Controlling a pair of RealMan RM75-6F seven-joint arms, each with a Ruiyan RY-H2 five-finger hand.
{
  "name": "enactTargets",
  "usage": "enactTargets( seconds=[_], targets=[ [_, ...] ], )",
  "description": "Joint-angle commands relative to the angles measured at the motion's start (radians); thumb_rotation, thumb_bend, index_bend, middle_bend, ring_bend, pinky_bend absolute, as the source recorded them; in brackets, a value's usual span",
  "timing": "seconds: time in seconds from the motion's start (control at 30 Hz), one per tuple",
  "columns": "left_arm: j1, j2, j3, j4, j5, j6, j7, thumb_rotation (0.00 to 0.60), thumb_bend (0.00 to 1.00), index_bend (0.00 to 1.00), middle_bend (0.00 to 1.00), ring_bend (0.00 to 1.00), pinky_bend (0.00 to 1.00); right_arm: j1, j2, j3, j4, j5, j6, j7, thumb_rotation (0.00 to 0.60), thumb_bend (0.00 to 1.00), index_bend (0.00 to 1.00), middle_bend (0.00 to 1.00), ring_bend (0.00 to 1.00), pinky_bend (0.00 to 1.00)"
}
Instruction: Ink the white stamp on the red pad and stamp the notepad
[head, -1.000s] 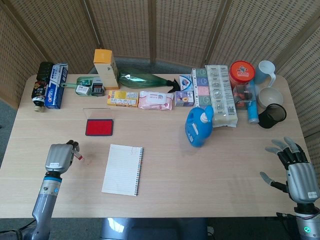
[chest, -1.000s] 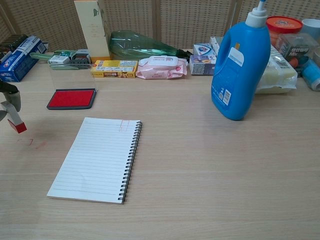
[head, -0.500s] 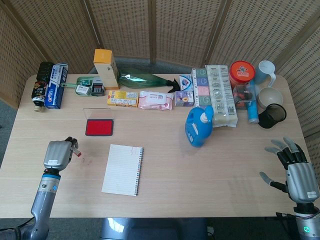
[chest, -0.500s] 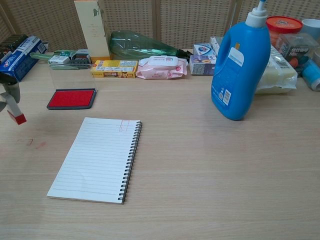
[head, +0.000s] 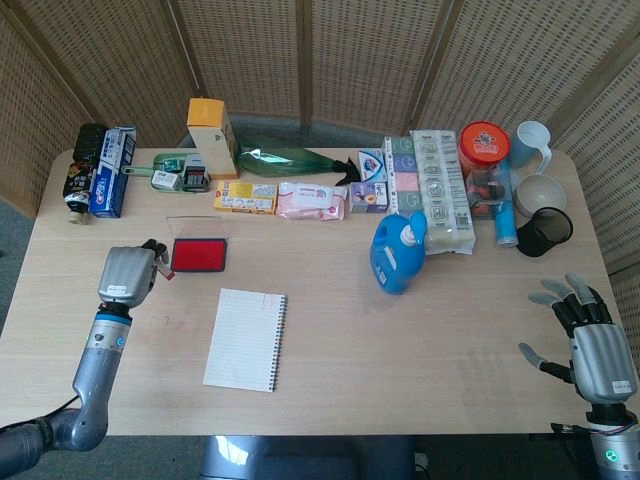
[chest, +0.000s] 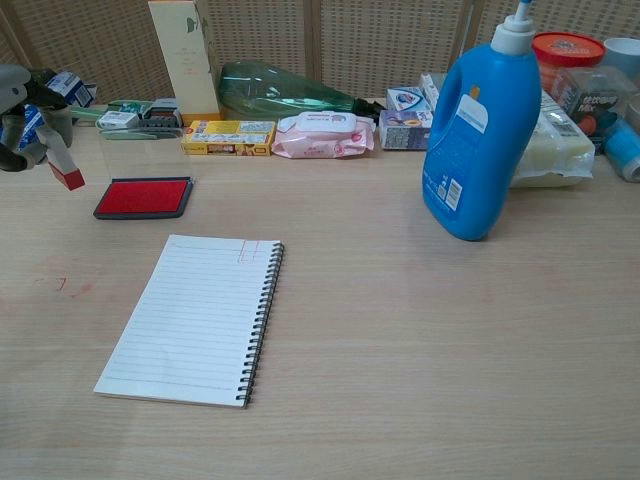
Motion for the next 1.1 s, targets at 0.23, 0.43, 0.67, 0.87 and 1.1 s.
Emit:
enactTargets(
  seconds=[0.23, 0.43, 0.67, 0.87, 1.1],
  targets=[
    [-0.038, -0.082, -0.007, 0.131, -0.032, -0.051, -0.031, 0.600, 0.48, 0.84, 0.77, 0.66, 0.63, 0.010, -0.012, 0.003, 0.015, 0.023, -0.027, -0.008, 0.600, 0.00, 0.30, 0.23, 0.10, 0.12],
    [-0.055, -0.145, -0.004, 0.247, -0.002, -0.058, -0.095, 0.600, 0.48, 0.84, 0.77, 0.66, 0.63, 0.020, -0.022, 0.005, 0.024, 0.038, -0.049, -0.014, 0.600, 0.00, 0.30, 0.23, 0.10, 0.12],
    [-0.081, -0.200, -0.012, 0.348, 0.015, -0.079, -0.144, 0.600, 0.48, 0.84, 0.77, 0.66, 0.63, 0.031, -0.032, 0.009, 0.033, 0.052, -0.072, -0.021, 0.600, 0.00, 0.30, 0.23, 0.10, 0.12],
    [-0.109, -0.240, -0.028, 0.415, 0.031, -0.084, -0.176, 0.600, 0.48, 0.84, 0.77, 0.66, 0.63, 0.037, -0.037, 0.010, 0.040, 0.064, -0.085, -0.022, 0.600, 0.00, 0.30, 0.23, 0.10, 0.12],
    [-0.137, -0.300, -0.031, 0.505, 0.036, -0.119, -0.211, 0.600, 0.48, 0.84, 0.77, 0.66, 0.63, 0.040, -0.039, 0.011, 0.046, 0.073, -0.094, -0.017, 0.600, 0.00, 0.30, 0.23, 0.10, 0.12]
  ],
)
